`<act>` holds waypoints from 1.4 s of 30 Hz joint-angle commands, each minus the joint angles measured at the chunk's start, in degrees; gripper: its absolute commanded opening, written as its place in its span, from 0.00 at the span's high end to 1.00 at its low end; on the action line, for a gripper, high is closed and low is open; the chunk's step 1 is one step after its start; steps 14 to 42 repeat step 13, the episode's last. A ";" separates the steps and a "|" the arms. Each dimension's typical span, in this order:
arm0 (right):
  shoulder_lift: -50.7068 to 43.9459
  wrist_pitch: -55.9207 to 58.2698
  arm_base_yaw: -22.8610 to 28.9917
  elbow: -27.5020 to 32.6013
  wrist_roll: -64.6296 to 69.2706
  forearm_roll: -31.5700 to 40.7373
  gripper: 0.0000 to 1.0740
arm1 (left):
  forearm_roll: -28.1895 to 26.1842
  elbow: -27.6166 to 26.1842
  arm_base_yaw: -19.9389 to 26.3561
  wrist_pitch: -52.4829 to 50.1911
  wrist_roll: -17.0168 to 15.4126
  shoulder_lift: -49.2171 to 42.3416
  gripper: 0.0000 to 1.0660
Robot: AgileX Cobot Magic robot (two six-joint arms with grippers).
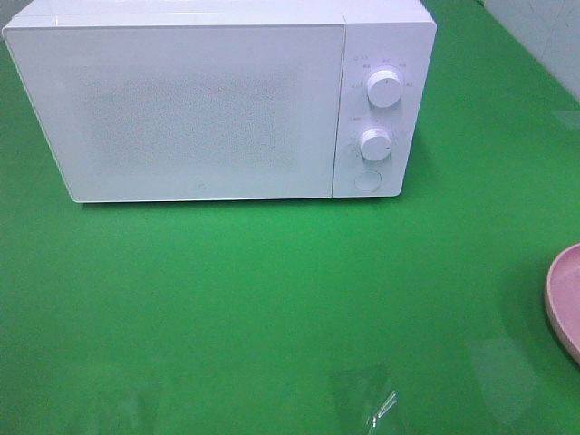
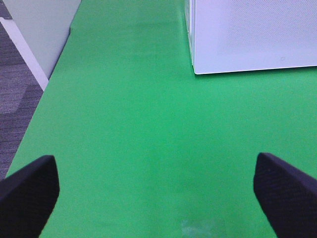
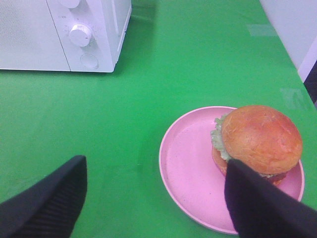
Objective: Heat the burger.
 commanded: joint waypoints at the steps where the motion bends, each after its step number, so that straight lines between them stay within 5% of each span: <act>1: -1.32 -0.86 -0.34 0.00 -0.11 -0.40 0.30 | -0.23 0.17 0.23 -0.86 -0.06 -1.20 0.06; 42: -1.32 -0.86 -0.34 0.00 -0.11 -0.40 0.30 | -0.23 0.17 0.23 -0.86 -0.06 -1.20 0.06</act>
